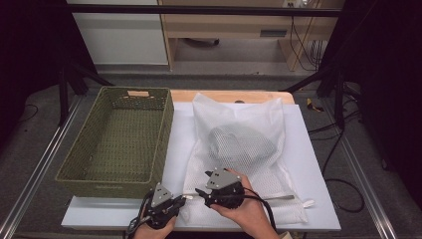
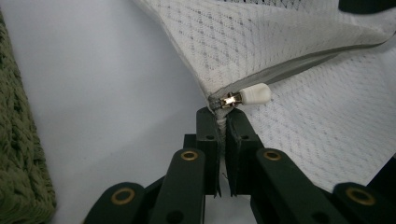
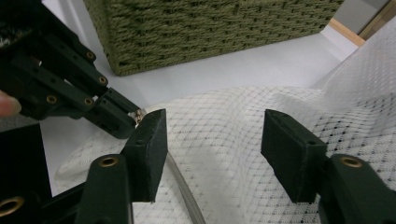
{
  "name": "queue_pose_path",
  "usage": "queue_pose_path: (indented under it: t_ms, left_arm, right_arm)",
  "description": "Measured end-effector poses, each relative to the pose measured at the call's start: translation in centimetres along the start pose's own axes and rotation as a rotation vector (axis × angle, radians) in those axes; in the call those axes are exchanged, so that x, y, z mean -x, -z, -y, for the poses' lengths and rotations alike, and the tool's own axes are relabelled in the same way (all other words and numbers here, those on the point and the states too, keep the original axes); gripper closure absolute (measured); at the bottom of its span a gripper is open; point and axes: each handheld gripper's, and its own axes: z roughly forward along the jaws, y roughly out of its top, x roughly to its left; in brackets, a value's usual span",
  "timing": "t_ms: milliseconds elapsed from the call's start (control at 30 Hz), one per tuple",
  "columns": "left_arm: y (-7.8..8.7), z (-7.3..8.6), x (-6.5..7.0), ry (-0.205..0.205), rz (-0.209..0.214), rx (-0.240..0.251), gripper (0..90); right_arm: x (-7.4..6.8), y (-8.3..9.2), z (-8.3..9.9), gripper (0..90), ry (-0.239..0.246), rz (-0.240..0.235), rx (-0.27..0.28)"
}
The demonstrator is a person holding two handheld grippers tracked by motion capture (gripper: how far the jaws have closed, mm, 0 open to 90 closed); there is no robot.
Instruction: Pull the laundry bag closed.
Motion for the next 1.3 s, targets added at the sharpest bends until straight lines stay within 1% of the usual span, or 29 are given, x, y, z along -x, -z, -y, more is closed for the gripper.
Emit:
queue_pose_path:
  t_ms: [67, 133, 233, 333, 433, 533, 667, 867, 967, 1167, 1300]
  left_arm:
    - [0.1, -0.1, 0.0, 0.006, 0.003, 0.003, 86.0]
    - [0.2, -0.1, 0.0, 0.012, 0.009, 0.004, 86.3]
    - [0.3, -0.2, 0.0, 0.014, 0.012, 0.007, 86.9]
    - [0.3, -0.3, 0.0, 0.019, 0.013, 0.010, 87.0]
    - [0.4, -0.3, -0.1, 0.027, 0.014, 0.011, 87.0]
    - [0.5, -0.4, -0.1, 0.023, 0.017, 0.011, 87.3]
    - [0.5, -0.4, -0.1, 0.031, 0.019, 0.012, 87.4]
    - [0.6, -0.5, -0.1, 0.042, 0.022, 0.009, 87.5]
    - [0.6, -0.5, -0.2, 0.048, 0.027, 0.010, 87.6]
    - [0.9, -0.7, -0.3, 0.054, 0.025, 0.022, 87.6]
    - [0.9, -0.7, -0.3, 0.054, 0.026, 0.023, 87.7]
  right_arm:
    - [-0.4, -0.2, 0.0, 36.3, 0.023, 0.005, -0.007]
    - [-0.8, -0.4, 0.1, 35.2, 0.050, 0.005, -0.016]
    - [-1.4, -0.6, 0.2, 36.1, 0.084, 0.001, -0.021]
    - [-1.9, -0.9, 0.3, 40.1, 0.112, -0.015, -0.029]
    - [-2.3, -1.2, 0.5, 45.4, 0.127, -0.032, -0.032]
    - [-2.5, -1.3, 0.6, 51.2, 0.139, -0.047, -0.040]
    - [-2.7, -1.6, 0.8, 60.4, 0.144, -0.070, -0.042]
    - [-3.1, -1.9, 1.0, 70.2, 0.188, -0.072, -0.046]
    - [-3.2, -2.1, 1.0, 73.5, 0.195, -0.072, -0.045]
    - [-3.3, -2.4, 1.2, 75.5, 0.228, -0.069, -0.056]
    - [-3.4, -2.5, 1.1, 75.5, 0.227, -0.071, -0.050]
